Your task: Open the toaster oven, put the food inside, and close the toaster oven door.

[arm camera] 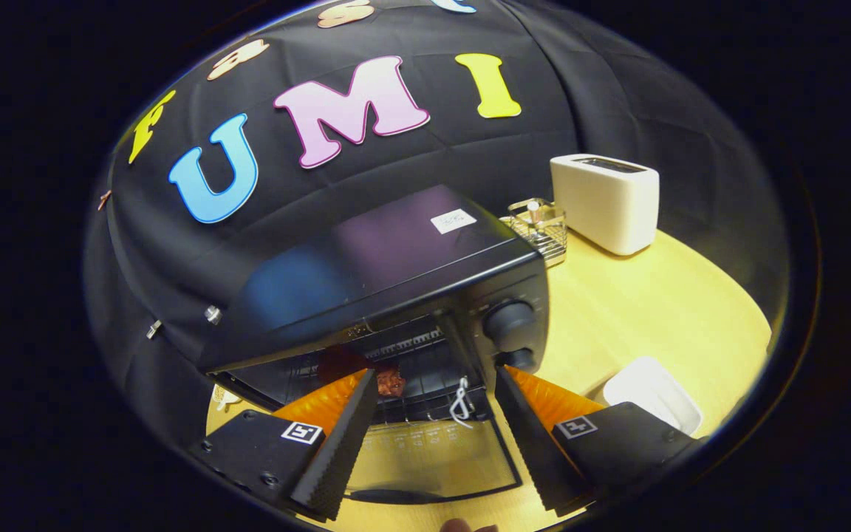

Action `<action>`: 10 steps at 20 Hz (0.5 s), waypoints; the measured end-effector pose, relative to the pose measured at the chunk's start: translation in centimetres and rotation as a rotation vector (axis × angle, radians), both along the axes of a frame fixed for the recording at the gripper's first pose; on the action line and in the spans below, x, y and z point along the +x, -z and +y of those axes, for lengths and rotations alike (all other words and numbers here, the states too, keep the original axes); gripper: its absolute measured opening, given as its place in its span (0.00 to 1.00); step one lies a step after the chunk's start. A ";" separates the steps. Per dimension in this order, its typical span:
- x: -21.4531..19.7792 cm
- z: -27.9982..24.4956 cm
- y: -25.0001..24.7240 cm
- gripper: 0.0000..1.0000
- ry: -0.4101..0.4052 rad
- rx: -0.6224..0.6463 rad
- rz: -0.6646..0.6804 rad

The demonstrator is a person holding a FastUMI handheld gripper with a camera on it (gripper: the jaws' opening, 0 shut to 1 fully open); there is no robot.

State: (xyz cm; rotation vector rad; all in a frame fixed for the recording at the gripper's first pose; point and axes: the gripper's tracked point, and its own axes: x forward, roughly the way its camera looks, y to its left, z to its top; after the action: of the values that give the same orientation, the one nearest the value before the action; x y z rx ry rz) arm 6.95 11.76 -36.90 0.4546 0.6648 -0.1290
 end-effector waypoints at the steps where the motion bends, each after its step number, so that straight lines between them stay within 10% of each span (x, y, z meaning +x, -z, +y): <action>1: -0.5 -0.6 -0.8 0.98 0.002 -0.015 -0.008; 10: -4.1 -2.9 -9.1 0.98 -0.032 -0.100 -0.128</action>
State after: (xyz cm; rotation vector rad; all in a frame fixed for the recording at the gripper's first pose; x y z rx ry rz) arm 2.81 8.87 -27.79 0.3529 0.5369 -0.1014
